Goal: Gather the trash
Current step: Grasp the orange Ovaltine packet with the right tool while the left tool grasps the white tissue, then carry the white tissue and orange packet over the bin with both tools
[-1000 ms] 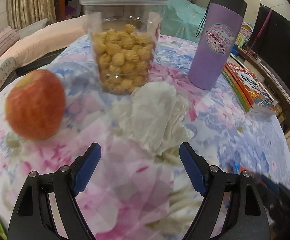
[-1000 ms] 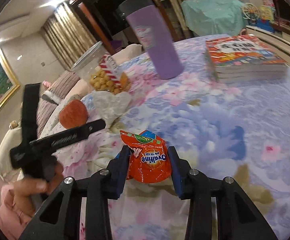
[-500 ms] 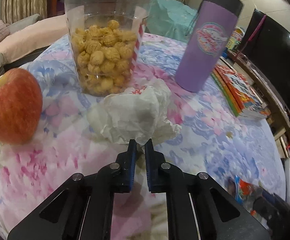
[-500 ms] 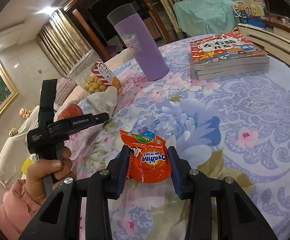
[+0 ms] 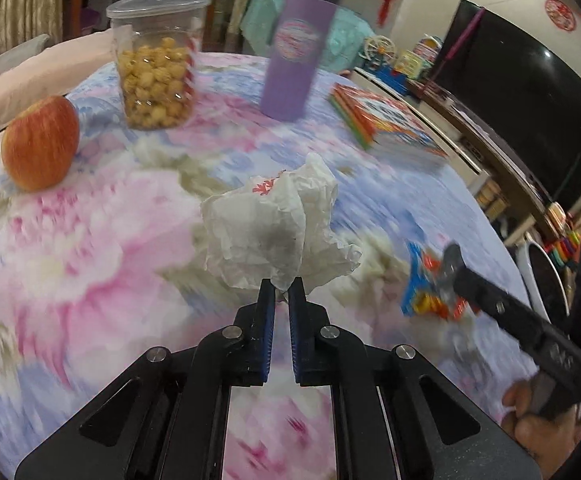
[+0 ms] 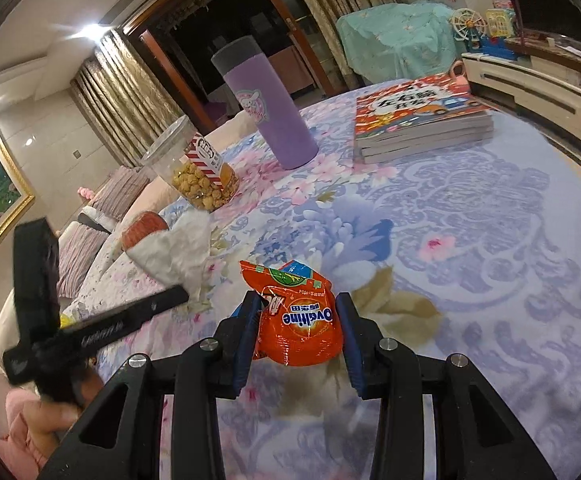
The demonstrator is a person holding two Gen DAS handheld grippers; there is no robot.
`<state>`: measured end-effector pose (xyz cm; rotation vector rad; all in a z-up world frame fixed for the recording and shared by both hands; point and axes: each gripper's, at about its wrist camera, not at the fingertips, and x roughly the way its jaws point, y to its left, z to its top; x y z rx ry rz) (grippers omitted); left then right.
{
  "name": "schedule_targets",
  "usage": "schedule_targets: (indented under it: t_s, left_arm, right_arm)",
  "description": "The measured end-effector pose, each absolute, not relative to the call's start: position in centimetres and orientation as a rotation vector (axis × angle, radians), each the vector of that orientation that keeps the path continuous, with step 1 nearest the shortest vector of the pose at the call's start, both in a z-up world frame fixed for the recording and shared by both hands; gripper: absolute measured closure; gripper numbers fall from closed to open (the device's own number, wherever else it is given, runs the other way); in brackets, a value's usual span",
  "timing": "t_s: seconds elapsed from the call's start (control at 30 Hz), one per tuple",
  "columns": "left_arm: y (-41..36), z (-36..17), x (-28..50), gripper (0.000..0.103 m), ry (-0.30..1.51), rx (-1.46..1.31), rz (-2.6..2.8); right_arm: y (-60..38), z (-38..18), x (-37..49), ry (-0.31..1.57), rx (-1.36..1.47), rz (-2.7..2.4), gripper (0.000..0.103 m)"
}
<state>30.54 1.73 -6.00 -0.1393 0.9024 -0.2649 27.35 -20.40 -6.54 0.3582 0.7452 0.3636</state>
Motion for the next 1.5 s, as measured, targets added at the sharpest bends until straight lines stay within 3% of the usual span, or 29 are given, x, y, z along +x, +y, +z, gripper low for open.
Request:
schedule_targets:
  t_s: [0.23, 0.47, 0.53, 0.63, 0.7, 1.5]
  left_arm:
    - [-1.2, -6.0, 26.7, 0.097, 0.908, -0.087, -0.304]
    - [-2.1, -7.7, 26.4, 0.097, 0.949, -0.061, -0.303]
    - [-2.2, -7.7, 26.3, 0.097, 0.947, -0.055, -0.299]
    - [-2.4, -7.5, 26.0, 0.097, 0.943, -0.054, -0.298]
    - [-2.6, -7.3, 25.7, 0.097, 0.942, -0.052, -0.302]
    - [-10.6, -5.4, 22.0, 0.097, 0.913, 0.045, -0.423]
  right_arm:
    - [-22.1, -6.2, 24.8, 0.746, 0.331, 0.317, 0.064]
    - [-22.3, -7.8, 24.4, 0.809, 0.33, 0.292, 0.056]
    - [-22.2, -8.4, 24.3, 0.831, 0.336, 0.302, 0.049]
    - [-22.1, -8.4, 24.0, 0.825, 0.327, 0.29, 0.053]
    - [-22.3, -8.2, 23.7, 0.816, 0.325, 0.291, 0.063]
    - [-27.7, -4.4, 17.8, 0.706, 0.35, 0.239, 0.064]
